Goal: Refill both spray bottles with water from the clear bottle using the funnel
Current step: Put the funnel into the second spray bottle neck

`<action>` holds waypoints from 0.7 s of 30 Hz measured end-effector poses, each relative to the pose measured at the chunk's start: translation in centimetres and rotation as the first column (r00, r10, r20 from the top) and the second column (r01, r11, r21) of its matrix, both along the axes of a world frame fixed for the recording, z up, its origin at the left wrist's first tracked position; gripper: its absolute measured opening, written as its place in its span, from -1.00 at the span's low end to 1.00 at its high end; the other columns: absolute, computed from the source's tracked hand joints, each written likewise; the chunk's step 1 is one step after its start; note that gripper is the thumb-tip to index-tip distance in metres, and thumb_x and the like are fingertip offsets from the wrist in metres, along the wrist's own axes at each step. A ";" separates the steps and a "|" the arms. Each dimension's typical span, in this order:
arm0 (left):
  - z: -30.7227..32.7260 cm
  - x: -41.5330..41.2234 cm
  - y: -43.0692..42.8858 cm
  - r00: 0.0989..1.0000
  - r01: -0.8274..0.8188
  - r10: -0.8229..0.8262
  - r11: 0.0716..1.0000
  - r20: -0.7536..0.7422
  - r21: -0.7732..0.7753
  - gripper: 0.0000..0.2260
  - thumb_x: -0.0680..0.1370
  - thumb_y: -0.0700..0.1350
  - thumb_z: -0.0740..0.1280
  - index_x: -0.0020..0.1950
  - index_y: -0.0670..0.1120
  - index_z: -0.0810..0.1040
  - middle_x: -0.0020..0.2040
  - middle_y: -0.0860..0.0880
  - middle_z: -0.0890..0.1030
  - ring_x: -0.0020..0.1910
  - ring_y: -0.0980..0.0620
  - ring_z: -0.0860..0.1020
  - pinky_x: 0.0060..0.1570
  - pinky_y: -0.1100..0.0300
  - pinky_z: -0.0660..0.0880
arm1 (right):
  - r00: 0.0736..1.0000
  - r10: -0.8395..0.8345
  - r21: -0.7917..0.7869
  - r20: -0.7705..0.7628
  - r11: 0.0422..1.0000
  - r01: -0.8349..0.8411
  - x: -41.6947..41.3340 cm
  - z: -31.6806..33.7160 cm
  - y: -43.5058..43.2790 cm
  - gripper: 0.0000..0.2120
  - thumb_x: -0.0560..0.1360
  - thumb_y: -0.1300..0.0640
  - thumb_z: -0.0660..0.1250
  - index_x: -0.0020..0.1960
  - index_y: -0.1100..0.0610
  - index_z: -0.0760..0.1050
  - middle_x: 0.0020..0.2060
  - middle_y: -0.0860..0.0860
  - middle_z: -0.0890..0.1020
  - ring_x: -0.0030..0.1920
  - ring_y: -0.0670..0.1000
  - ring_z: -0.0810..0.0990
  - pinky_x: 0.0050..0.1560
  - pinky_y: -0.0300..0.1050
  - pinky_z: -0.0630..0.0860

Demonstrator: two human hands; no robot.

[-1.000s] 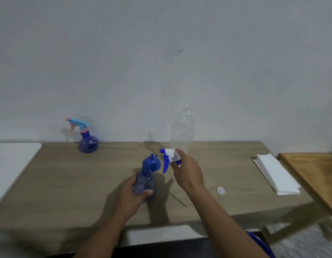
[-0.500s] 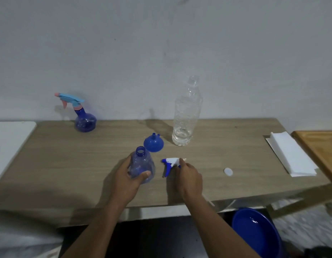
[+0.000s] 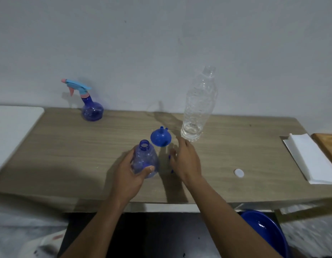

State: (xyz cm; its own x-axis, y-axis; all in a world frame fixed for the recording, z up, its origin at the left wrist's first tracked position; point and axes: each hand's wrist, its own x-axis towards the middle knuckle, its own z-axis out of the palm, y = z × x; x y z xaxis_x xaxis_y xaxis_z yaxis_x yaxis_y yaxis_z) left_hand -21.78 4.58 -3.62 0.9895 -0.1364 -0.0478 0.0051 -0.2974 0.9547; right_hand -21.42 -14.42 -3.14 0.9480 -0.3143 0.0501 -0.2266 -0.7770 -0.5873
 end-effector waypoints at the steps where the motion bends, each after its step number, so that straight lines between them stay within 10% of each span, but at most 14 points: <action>1: -0.1 0.0 0.1 1.000 -0.008 0.009 1.000 0.009 -0.005 -0.37 0.41 -0.17 0.57 0.43 0.08 0.46 0.19 0.14 0.63 0.13 0.23 0.60 -0.03 0.50 0.50 | 1.000 0.013 0.055 -0.028 0.998 -0.012 1.5 0.0 0.1 -0.64 0.58 0.16 0.29 0.37 0.10 0.39 0.22 0.09 0.55 0.20 0.15 0.55 -0.01 -0.05 0.43; 9: -1.3 0.7 0.2 1.000 0.007 -0.006 0.995 0.009 -0.100 -0.38 0.41 -0.23 0.57 0.42 0.06 0.47 0.22 0.14 0.63 0.20 0.15 0.60 0.15 0.15 0.59 | 0.965 0.151 0.156 -0.212 0.981 -0.119 9.3 -1.8 0.0 -0.19 0.44 0.09 0.50 0.57 0.10 0.17 0.43 0.09 0.45 0.39 0.16 0.46 0.30 0.00 0.43; 15: -1.4 0.7 0.3 1.000 0.013 -0.013 0.992 0.003 -0.124 -0.38 0.42 -0.23 0.56 0.42 0.03 0.47 0.23 0.13 0.63 0.21 0.13 0.60 0.17 0.09 0.60 | 0.956 0.192 0.039 -0.223 0.981 -0.188 10.4 -1.5 -0.7 -0.24 0.32 0.01 0.58 0.44 0.04 0.34 0.27 0.08 0.54 0.22 0.14 0.56 0.09 -0.05 0.48; 21: -1.4 0.6 0.4 1.000 0.001 -0.001 0.994 -0.006 -0.111 -0.38 0.42 -0.21 0.57 0.42 0.07 0.46 0.23 0.15 0.63 0.21 0.14 0.60 0.20 0.04 0.59 | 0.992 0.121 0.260 -0.033 0.960 -0.108 8.2 2.1 -1.4 -0.36 0.30 -0.09 0.62 0.29 -0.05 0.44 0.12 -0.04 0.58 -0.02 -0.05 0.61 -0.05 -0.13 0.54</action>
